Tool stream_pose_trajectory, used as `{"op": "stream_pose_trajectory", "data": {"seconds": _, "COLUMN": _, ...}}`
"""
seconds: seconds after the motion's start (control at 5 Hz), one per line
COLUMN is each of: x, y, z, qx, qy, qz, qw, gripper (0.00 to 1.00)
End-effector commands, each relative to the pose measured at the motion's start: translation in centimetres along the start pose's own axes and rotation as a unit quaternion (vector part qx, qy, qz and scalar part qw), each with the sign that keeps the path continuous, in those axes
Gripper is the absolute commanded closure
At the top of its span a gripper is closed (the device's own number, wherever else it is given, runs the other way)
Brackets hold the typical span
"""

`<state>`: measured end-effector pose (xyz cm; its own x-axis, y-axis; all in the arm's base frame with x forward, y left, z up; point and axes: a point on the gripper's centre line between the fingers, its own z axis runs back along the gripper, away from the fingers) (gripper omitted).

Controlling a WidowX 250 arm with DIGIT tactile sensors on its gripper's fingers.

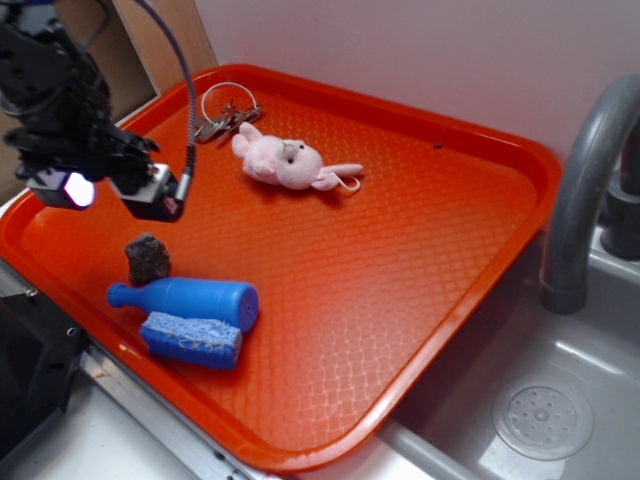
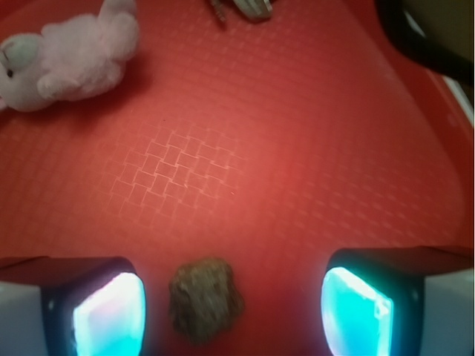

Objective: Grab the rock.

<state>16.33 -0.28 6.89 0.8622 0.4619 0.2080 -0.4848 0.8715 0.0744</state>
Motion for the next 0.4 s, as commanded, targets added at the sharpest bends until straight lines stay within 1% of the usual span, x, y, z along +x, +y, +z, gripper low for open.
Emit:
{"op": "stream_pose_trajectory", "data": {"seconds": 0.0, "x": 1.2, "y": -1.0, "z": -2.6, "qx": -0.038, "qy": 0.008, "qz": -0.048, "qw": 0.998, "gripper": 0.00}}
{"op": "stream_pose_trajectory", "data": {"seconds": 0.2, "x": -0.3, "y": -2.1, "z": -2.6, "qx": -0.092, "qy": 0.033, "qz": -0.082, "qw": 0.992, "gripper": 0.00}}
